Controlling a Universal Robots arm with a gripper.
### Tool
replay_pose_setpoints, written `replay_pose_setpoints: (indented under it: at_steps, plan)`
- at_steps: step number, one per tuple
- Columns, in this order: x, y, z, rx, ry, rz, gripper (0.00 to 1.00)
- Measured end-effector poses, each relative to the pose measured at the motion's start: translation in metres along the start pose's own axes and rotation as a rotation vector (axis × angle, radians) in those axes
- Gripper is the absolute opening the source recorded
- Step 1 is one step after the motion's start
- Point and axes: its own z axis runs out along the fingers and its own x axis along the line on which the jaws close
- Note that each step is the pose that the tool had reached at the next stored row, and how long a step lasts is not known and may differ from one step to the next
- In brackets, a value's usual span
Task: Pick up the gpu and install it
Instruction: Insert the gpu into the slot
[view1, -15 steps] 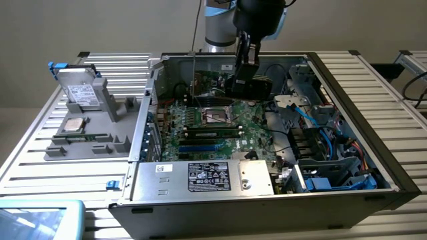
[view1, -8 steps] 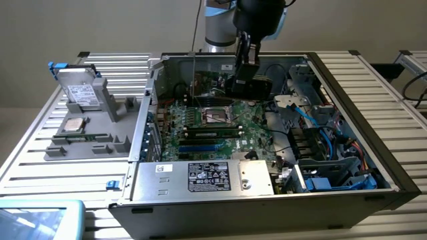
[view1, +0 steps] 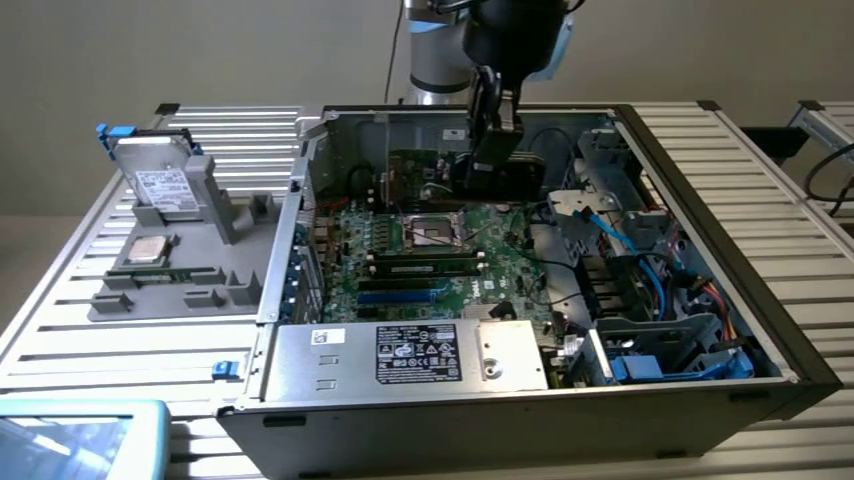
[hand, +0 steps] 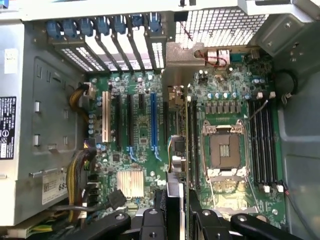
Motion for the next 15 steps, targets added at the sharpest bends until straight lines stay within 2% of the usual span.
replay_pose_setpoints:
  at_steps: [1,2,3,7,15]
  plan:
    - [0.0,0.0017,0.0004,0.0109,0.002,0.001,0.28]
    - [0.0,0.0037,0.0015,0.0159,0.0022,0.001,0.28]
    - [0.0,0.0056,0.0032,0.0178,0.0021,0.001,0.28]
    - [0.0,0.0167,0.009,0.0232,0.0019,0.001,0.28]
    - [0.0,0.0219,0.0185,0.0237,0.0057,0.0,0.28]
